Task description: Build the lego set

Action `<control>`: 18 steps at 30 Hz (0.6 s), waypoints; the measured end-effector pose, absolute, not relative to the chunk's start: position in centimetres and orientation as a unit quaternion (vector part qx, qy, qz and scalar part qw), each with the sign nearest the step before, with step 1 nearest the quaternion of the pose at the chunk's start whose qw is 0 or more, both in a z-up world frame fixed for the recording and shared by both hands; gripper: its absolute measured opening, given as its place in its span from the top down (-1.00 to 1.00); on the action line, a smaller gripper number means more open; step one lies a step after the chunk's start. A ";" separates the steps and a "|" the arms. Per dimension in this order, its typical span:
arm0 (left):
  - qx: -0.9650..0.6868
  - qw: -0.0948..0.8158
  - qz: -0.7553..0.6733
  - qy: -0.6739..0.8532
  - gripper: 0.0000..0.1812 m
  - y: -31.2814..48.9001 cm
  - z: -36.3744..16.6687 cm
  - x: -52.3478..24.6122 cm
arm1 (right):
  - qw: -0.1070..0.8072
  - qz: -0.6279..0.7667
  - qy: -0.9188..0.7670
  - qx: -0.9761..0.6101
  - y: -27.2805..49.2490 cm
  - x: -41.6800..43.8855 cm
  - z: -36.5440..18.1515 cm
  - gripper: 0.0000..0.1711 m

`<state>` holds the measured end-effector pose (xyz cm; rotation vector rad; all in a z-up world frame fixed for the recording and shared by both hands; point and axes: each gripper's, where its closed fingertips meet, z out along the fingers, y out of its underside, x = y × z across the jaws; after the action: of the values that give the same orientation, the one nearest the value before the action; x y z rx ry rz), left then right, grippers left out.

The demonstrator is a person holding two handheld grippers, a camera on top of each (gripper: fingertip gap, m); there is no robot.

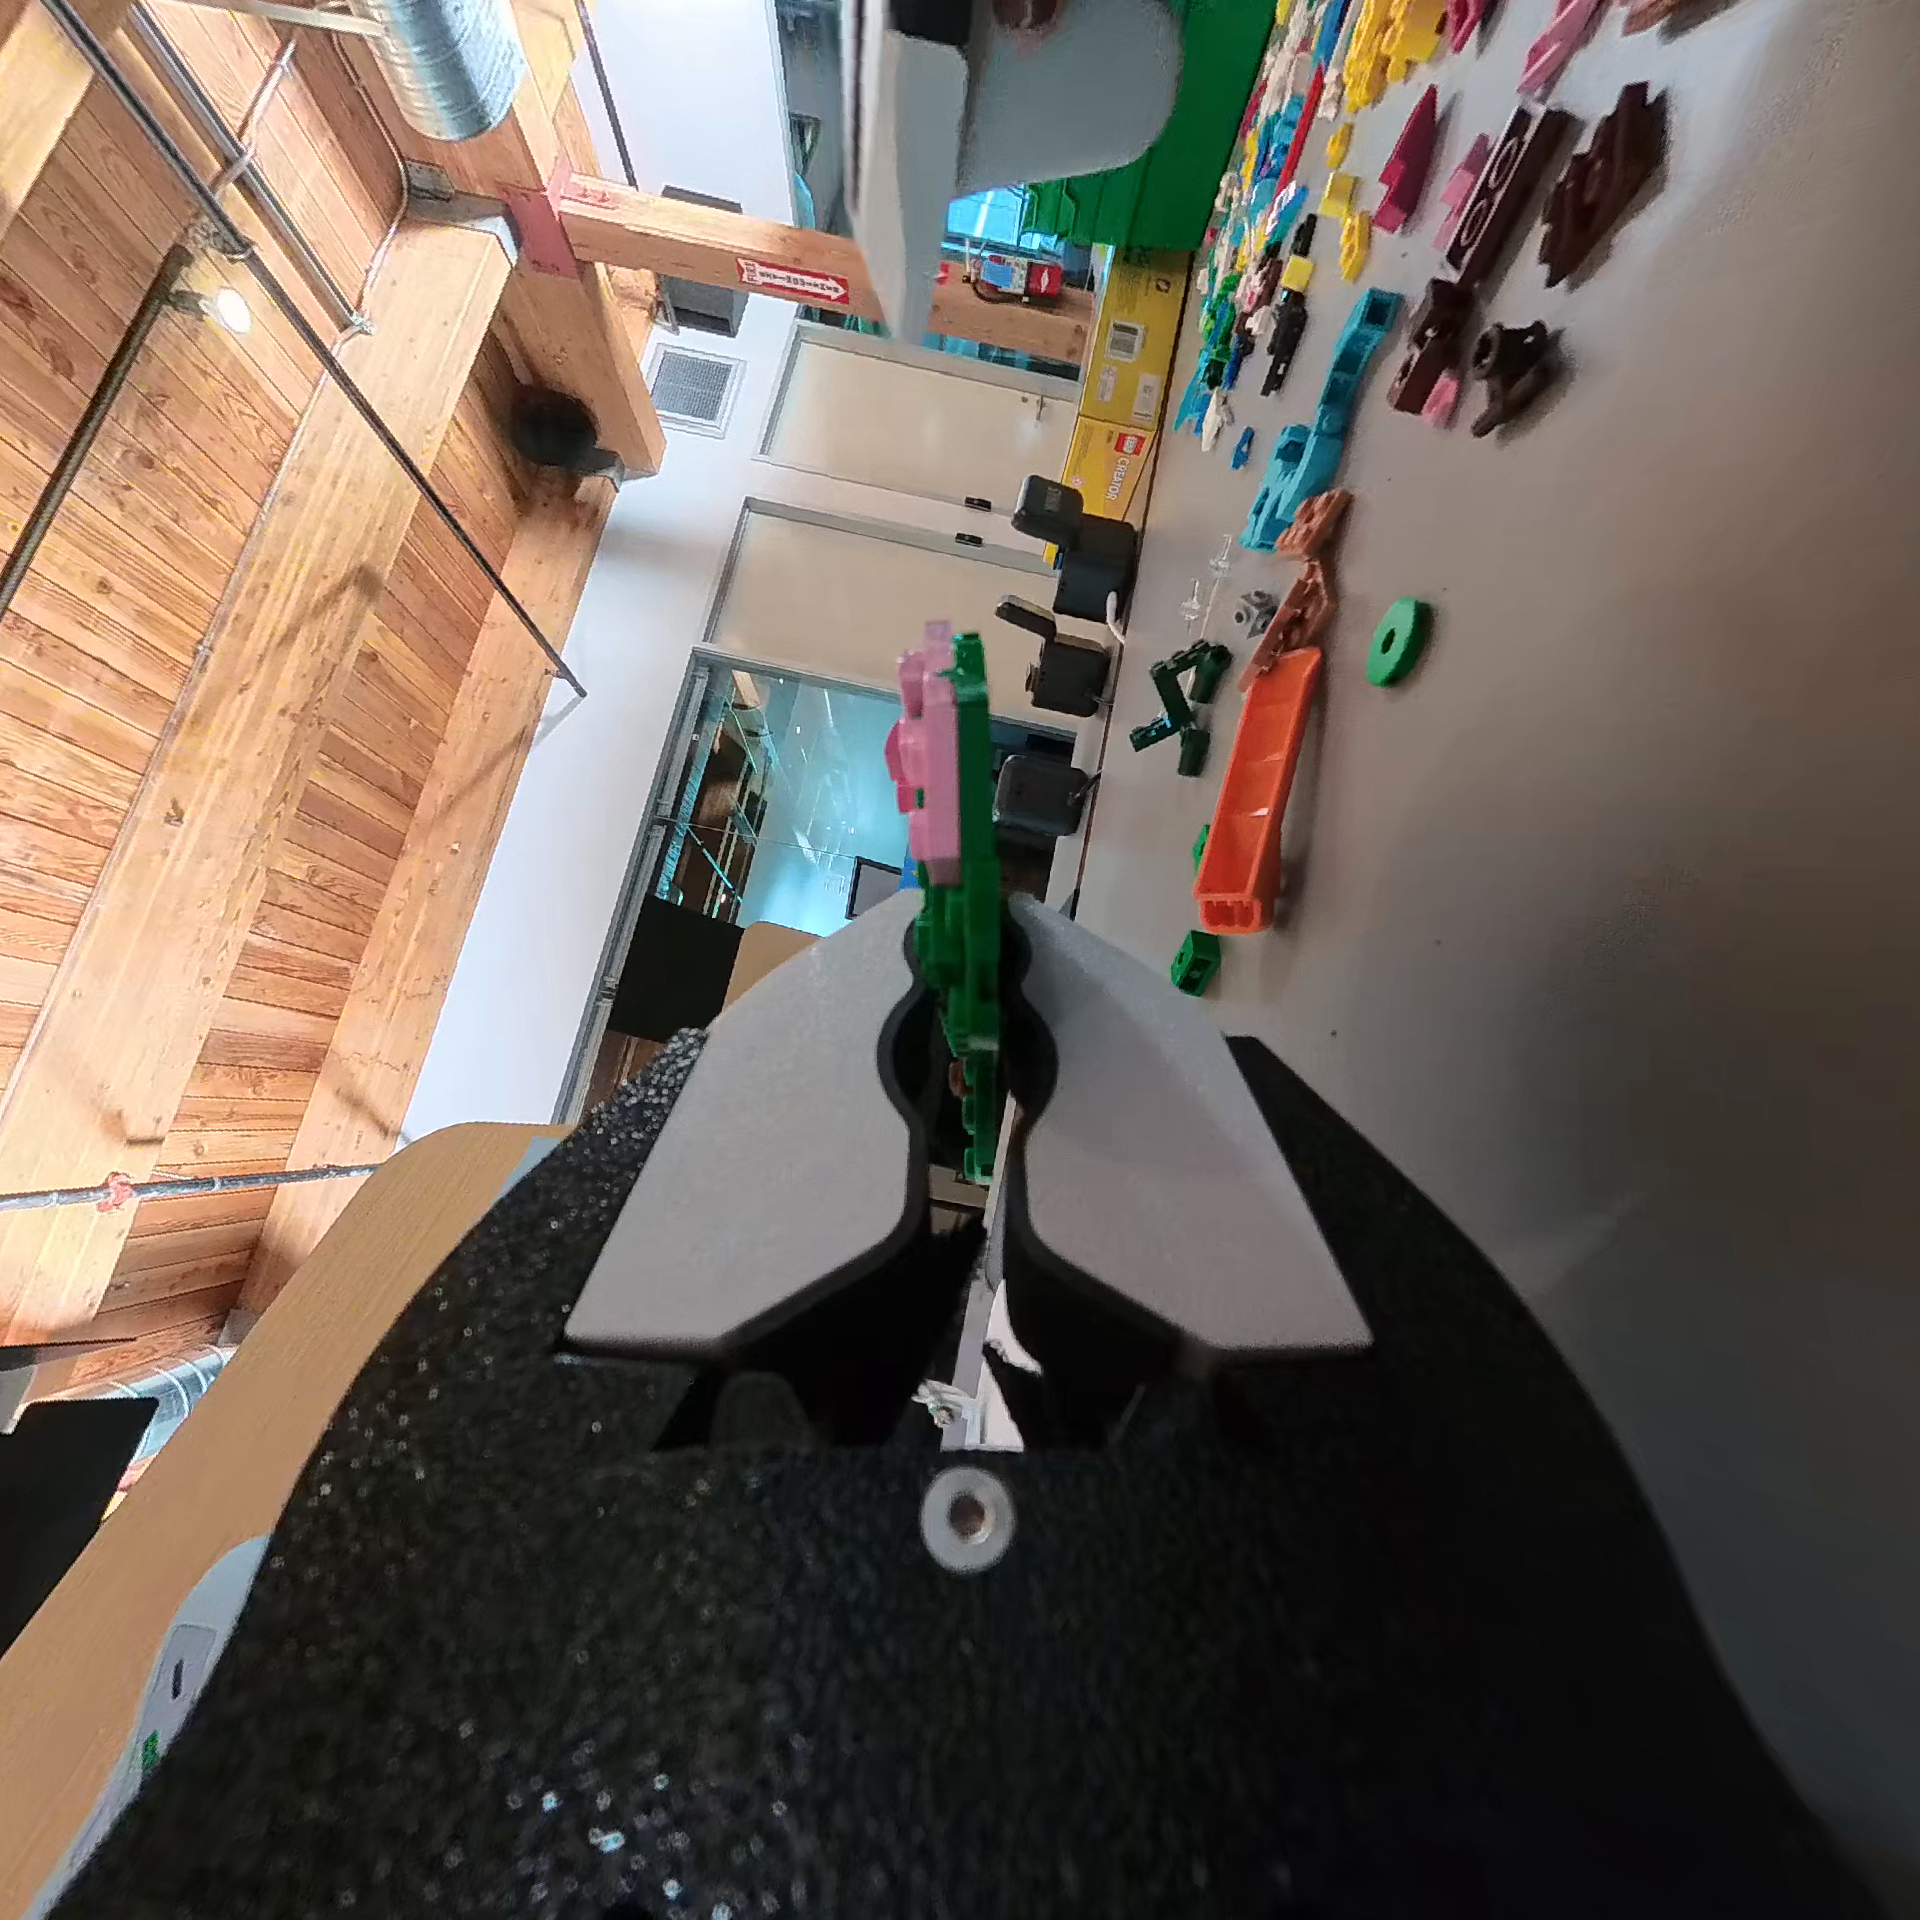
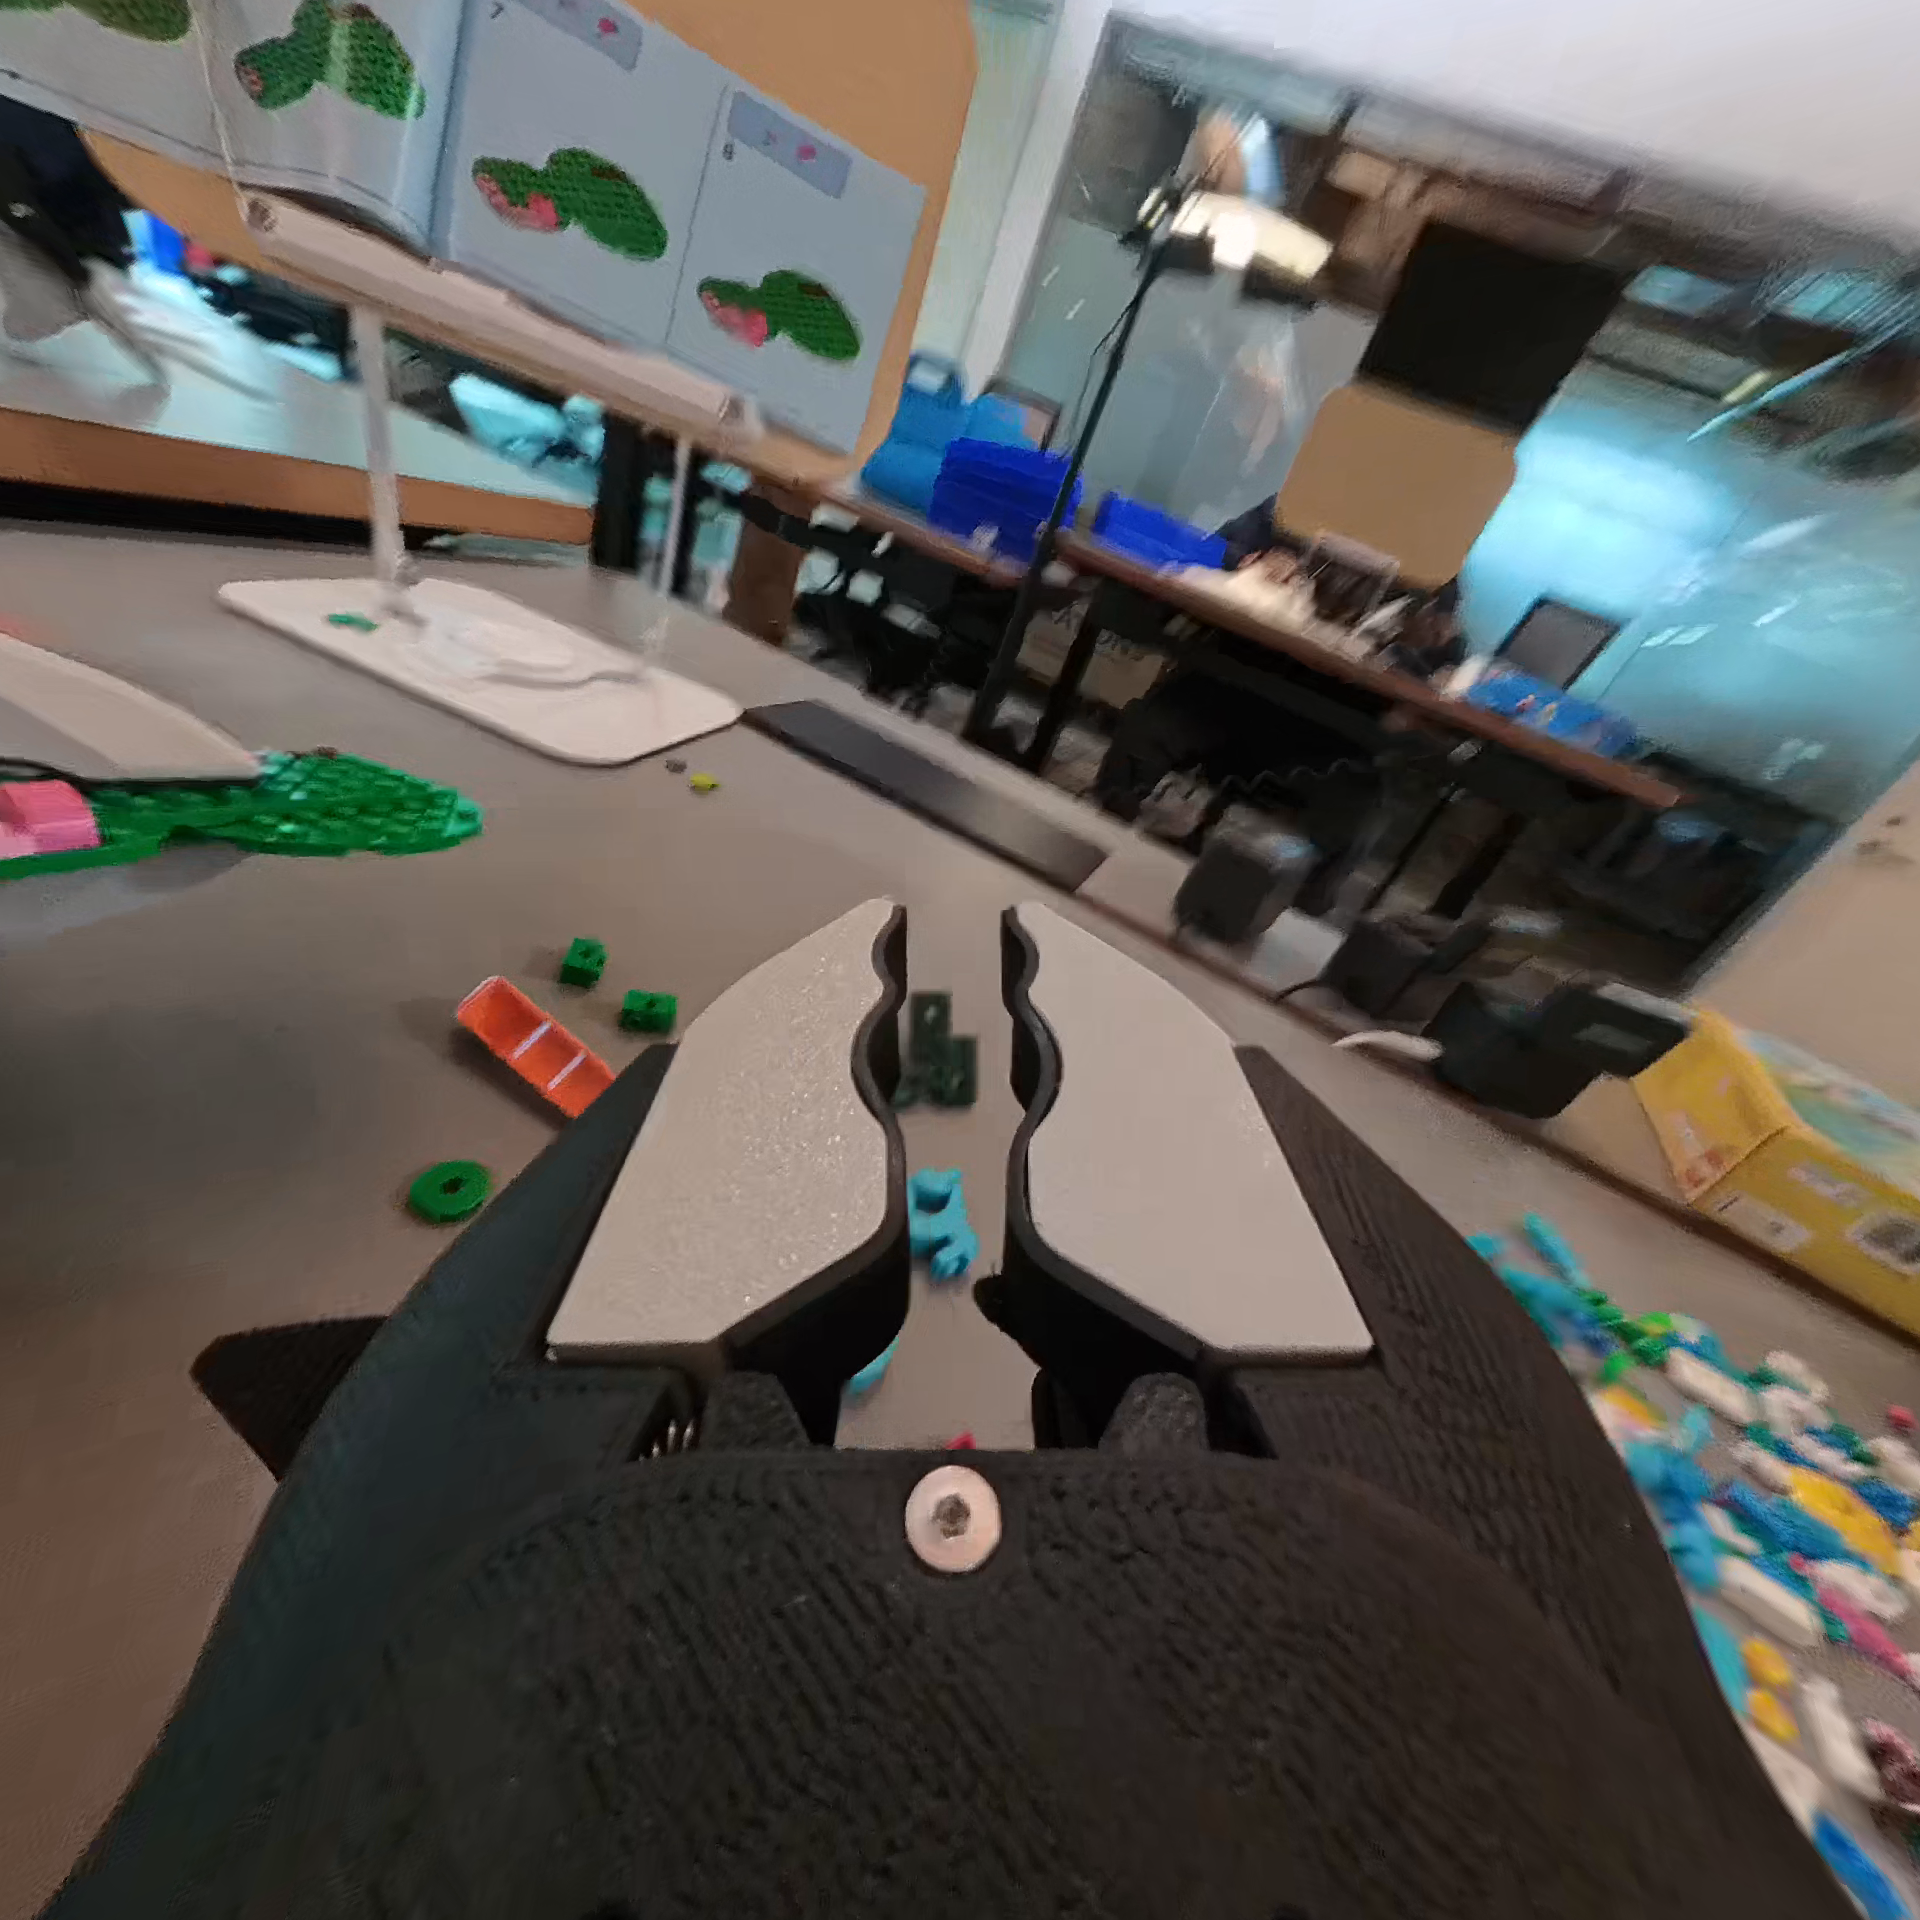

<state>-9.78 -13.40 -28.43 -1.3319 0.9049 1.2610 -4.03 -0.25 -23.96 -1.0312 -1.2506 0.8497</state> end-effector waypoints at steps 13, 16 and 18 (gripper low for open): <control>-0.558 0.519 0.521 0.384 0.91 -13.4 -28.7 -9.6 | 0.312 0.416 -0.719 -0.461 1.5 0.7 -31.2 0.90; -0.561 0.519 0.520 0.382 0.90 -13.4 -28.7 -9.7 | 0.291 0.418 -0.730 -0.456 1.5 1.8 -31.4 0.90; -0.562 0.519 0.518 0.382 0.91 -13.4 -28.7 -9.7 | 0.288 0.408 -0.730 -0.466 2.2 2.4 -31.5 0.90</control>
<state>-9.75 -13.37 -28.75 -1.3471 0.9171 1.2432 2.44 2.25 -31.53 -1.2444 -1.9500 1.0893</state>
